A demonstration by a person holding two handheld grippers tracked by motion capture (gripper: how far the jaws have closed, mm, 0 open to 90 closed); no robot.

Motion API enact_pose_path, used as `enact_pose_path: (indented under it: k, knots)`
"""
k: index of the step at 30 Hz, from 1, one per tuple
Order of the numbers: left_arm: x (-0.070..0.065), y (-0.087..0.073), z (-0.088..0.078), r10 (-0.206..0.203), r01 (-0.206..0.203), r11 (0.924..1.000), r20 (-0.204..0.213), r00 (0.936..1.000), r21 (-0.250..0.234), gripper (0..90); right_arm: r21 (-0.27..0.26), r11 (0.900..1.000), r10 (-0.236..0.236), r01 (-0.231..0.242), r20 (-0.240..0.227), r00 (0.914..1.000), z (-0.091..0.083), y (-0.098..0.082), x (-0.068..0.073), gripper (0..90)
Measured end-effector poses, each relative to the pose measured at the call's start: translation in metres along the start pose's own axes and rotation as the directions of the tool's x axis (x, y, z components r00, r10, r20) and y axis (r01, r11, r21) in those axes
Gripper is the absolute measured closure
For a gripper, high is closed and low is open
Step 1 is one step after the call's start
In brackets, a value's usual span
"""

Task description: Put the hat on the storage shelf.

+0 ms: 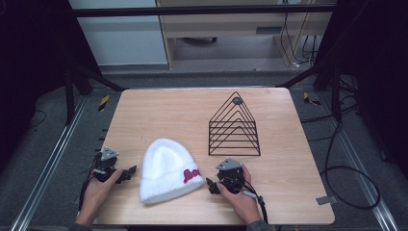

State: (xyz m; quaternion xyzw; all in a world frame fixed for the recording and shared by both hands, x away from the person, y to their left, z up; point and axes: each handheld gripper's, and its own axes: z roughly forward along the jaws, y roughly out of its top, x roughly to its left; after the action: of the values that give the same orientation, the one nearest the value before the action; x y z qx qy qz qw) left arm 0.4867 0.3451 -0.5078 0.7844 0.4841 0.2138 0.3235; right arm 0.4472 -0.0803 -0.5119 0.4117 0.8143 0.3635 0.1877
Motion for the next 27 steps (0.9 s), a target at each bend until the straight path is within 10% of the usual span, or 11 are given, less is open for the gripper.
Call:
enact_pose_path:
  k: [12, 27]
  knots:
    - [-0.003, 0.011, -0.001, 0.031, -0.034, 0.9981, 0.053, 0.9981, 0.051, 5.5, 0.000, 1.000, -0.003, 0.003, -0.004, 1.0000, -0.001, -0.001, -0.001, 13.7]
    - [-0.015, 0.077, -0.014, 0.096, -0.100, 0.9935, 0.078, 0.9924, 0.055, 10.9, 0.000, 1.000, -0.003, 0.003, -0.005, 1.0000, -0.001, -0.001, -0.001, 13.7]
